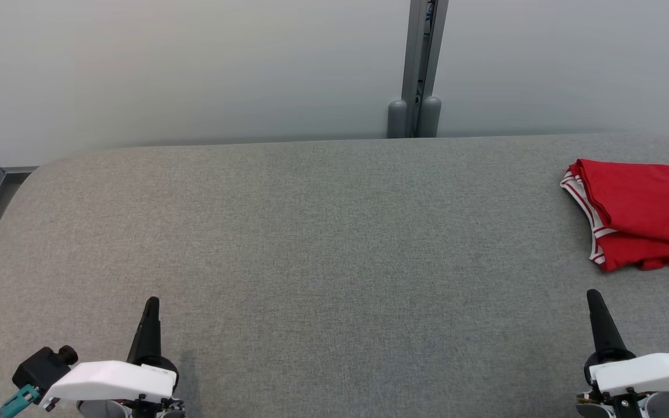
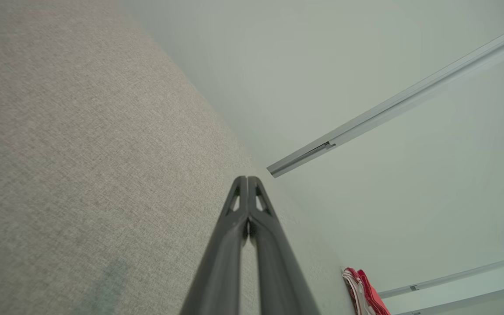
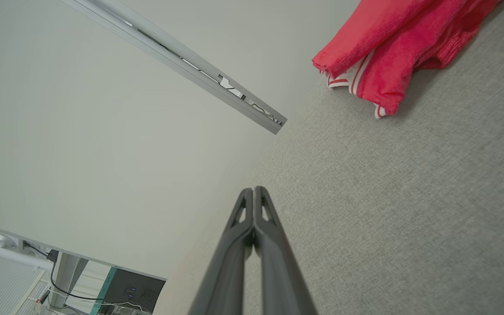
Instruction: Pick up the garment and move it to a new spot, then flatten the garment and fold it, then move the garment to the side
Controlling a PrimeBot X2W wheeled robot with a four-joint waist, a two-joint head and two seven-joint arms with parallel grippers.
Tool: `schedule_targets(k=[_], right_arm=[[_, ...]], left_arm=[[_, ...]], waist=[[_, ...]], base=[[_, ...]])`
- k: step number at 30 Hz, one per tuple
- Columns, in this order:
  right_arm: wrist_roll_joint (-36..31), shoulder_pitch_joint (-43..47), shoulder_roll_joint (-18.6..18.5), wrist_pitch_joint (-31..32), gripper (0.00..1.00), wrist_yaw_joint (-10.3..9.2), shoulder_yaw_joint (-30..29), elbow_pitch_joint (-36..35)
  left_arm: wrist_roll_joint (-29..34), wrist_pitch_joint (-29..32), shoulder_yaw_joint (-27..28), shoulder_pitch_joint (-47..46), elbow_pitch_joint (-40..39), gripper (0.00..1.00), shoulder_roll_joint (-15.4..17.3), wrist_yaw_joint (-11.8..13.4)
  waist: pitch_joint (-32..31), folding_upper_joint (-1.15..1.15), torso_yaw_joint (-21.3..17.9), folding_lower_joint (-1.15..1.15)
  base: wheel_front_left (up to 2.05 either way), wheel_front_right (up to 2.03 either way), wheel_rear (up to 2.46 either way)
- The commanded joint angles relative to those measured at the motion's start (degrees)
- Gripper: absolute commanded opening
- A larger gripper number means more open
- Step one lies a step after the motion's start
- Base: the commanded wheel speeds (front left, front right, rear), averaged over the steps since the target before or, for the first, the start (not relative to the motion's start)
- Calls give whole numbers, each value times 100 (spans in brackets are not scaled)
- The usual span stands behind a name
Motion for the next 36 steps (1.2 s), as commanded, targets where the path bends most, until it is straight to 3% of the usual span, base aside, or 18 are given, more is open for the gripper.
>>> schedule_targets(k=[1,36], right_arm=[[156,-128,-56,59,0,0,-36,-92],[1966,-228,-79,551,0,1,-207,-199]], left_arm=[[-138,32,61,-170,-79,0,23,-50],[-1923,534,457,-305,-168,0,26,-379]], waist=[[0,0,-2,0],[7,0,-71,0]], base=[[0,0,0],[0,0,0]])
